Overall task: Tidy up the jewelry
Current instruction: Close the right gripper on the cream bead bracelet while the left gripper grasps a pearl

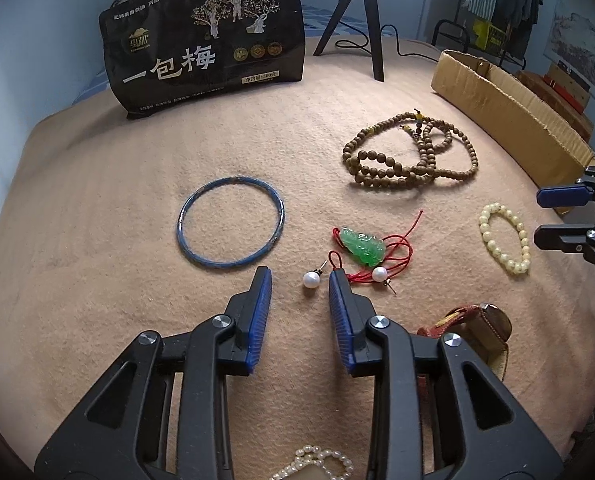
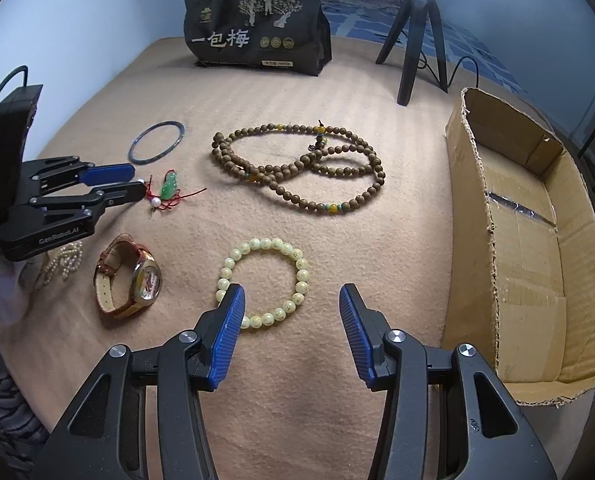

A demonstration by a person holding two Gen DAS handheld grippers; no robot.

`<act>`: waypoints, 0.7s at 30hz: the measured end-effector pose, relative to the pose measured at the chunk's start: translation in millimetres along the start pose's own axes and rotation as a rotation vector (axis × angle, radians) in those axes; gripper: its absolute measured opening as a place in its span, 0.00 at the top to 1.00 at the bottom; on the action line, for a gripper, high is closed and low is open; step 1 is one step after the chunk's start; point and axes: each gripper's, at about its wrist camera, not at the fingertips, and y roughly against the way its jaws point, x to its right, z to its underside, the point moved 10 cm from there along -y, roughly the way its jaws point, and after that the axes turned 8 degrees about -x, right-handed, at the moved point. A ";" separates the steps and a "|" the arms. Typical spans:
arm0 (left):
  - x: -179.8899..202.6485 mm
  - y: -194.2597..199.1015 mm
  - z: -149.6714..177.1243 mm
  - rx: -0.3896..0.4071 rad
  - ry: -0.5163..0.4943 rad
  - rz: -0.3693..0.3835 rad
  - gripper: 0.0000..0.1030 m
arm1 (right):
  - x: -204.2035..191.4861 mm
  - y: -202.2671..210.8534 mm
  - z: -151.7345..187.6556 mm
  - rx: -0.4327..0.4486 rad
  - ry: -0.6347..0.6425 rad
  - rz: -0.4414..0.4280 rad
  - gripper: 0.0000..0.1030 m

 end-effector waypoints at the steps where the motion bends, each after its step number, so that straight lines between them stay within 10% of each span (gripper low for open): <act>1: 0.4 -0.6 -0.1 0.001 -0.005 -0.002 0.71 | 0.4 -0.3 0.1 0.000 0.001 0.002 0.54; 10: 11.6 -7.7 -4.8 0.009 -0.059 -0.016 0.92 | 0.8 -4.1 -4.9 0.003 -0.002 0.000 0.54; 21: 6.8 -4.8 -1.2 0.006 -0.025 -0.009 0.93 | -0.2 -22.7 -8.4 -0.030 -0.007 -0.011 0.54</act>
